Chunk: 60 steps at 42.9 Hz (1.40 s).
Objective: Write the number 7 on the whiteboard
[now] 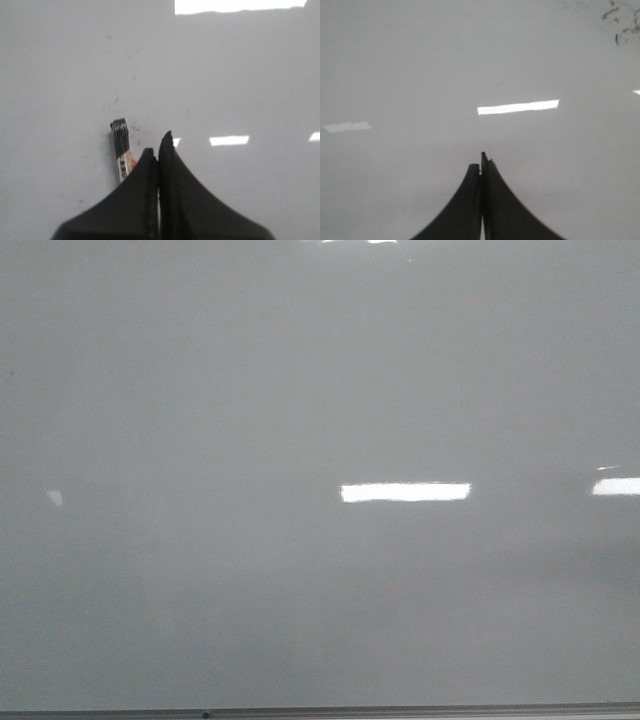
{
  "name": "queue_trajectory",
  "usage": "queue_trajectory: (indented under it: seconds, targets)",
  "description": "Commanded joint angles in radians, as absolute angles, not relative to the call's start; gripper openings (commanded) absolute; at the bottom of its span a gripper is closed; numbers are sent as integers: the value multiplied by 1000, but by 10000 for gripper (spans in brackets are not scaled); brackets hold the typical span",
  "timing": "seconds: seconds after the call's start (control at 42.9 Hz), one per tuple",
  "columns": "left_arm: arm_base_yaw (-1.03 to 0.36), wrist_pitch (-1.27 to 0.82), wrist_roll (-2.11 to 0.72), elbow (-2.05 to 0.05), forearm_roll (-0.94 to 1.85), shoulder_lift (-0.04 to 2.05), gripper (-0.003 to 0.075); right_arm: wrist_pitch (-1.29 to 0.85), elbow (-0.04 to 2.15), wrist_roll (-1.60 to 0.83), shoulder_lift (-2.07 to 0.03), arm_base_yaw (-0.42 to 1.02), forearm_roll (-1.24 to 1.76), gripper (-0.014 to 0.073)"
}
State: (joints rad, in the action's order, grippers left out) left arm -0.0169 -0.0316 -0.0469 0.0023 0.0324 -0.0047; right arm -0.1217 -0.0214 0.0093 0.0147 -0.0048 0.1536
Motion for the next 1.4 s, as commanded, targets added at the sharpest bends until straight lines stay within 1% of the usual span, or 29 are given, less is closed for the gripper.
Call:
queue_trajectory:
  seconds: [0.0,0.116,0.303,0.396,0.466,0.652,0.699,0.745,0.768,0.792,0.815,0.885,0.908,0.955,0.978,1.025,1.071,1.188,1.304,1.374]
  targets:
    - [-21,112,-39,-55,59,-19,-20,-55,70,8,29,-5,164,-69]
    - [-21,43,-39,-161,56,-2,-20,-174,193,8,16,-5,164,-69]
    - [-21,-203,-40,-340,32,119,-20,-319,365,8,-114,-5,164,-67]
    - [-21,-262,-40,-389,19,208,-20,-318,408,8,-200,-5,164,-67]
    - [-21,-266,-40,-404,19,265,-20,-291,416,8,-246,-5,164,-67]
    - [-21,-258,-40,-409,19,322,-16,-275,416,8,-297,-5,164,-64]
    - [-21,-256,-40,-409,17,322,17,-282,416,8,-297,-5,164,-50]
    - [-21,-248,-40,-409,13,322,79,-285,416,8,-297,-5,164,-4]
    - [-21,-246,-40,-409,13,322,136,-285,415,8,-297,-5,164,24]
    - [-21,-246,-40,-409,13,322,185,-283,414,8,-297,-5,164,71]
    - [-21,-246,-40,-409,13,322,258,-283,414,8,-297,-5,164,124]
    - [-21,-246,-40,-409,13,322,432,-283,414,8,-297,-5,164,259]
    - [-21,-246,-40,-409,13,322,501,-283,414,8,-297,-5,164,305]
    - [-21,-246,-40,-409,13,322,580,-284,414,8,-297,-5,164,406]
    - [-21,-246,-40,-409,13,322,615,-285,414,8,-297,-5,164,442]
    - [-21,-246,-40,-409,13,322,640,-285,414,8,-297,-5,164,503]
    - [-21,-246,-40,-409,11,322,640,-285,414,8,-297,-5,164,530]
    - [-21,-255,-40,-407,12,331,636,-285,414,8,-297,-5,164,526]
    - [-21,-316,-38,-407,12,434,636,-285,414,8,-297,-4,164,526]
    - [-14,-327,11,-417,7,524,636,-284,414,8,-297,-4,164,526]
